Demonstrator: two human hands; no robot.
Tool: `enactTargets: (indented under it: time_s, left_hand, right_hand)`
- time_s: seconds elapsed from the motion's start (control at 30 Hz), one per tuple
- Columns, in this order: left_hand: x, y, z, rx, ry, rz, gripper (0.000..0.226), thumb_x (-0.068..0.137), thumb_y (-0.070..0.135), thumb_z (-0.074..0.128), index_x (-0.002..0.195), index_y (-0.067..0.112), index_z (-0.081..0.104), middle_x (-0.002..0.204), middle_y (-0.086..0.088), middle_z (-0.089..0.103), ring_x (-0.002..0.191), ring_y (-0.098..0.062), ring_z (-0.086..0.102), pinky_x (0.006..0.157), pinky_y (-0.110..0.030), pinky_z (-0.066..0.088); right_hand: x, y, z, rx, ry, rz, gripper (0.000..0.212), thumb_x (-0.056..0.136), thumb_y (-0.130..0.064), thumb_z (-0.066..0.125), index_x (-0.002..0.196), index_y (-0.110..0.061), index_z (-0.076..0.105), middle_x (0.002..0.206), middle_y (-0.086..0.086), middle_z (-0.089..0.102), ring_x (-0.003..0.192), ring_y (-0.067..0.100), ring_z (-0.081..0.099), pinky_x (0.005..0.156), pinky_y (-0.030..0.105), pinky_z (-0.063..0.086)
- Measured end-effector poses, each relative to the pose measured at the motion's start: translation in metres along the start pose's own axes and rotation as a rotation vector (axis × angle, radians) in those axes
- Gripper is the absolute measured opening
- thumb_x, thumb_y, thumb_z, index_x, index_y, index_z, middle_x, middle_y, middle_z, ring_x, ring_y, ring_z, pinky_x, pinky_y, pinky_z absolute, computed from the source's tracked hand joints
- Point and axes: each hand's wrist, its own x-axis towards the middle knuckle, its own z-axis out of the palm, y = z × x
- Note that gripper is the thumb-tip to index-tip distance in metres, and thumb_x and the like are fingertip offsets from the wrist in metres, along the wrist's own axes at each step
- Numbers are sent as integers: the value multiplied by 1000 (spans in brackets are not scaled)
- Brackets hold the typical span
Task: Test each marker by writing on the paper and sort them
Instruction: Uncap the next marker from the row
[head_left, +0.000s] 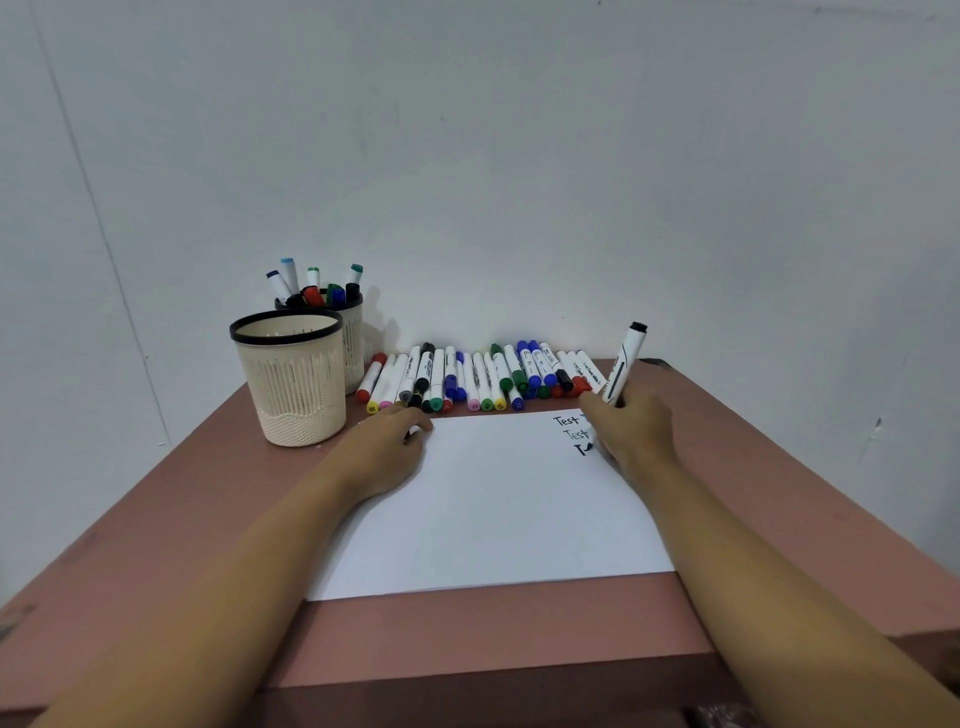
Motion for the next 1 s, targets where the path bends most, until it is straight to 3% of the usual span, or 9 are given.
enactTargets:
  time_s: [0.13,0.4,0.77,1.0]
  left_hand:
    - [0,0,0,3,5,-3,29,97,18,42,122,20,56,124,-2,52,108,-18,51,89,-24,36]
    - [2,-1,1,2,3,-2,29,97,19,42,122,20,56,123,-2,52,108,-17,51,88,-23,35]
    - [1,-1,1,-1,6,9,29,97,18,42,122,20,56,123,-1,52,110,-16,50,89,-22,35]
    - [1,-1,1,1,-2,2,29,97,19,42,123,21,56,127,-1,52,116,-16,49,92,-23,34]
  right_hand:
    - [0,1,0,65,-38,32,24,80,-19,64,60,-15,50,57,4,51,51,20,46,56,32,42]
    - [1,0,-1,52,58,-15,33,83,-18,62,57,-17,43,58,-1,47,59,19,48,58,32,42]
    - [0,0,-2,-29,22,-24,29,82,-16,61,57,-16,47,59,-2,50,60,18,48,57,28,40]
    - [1,-3,-3,47,89,-1,32,84,-20,62,58,-15,45,58,3,51,58,24,51,56,36,46]
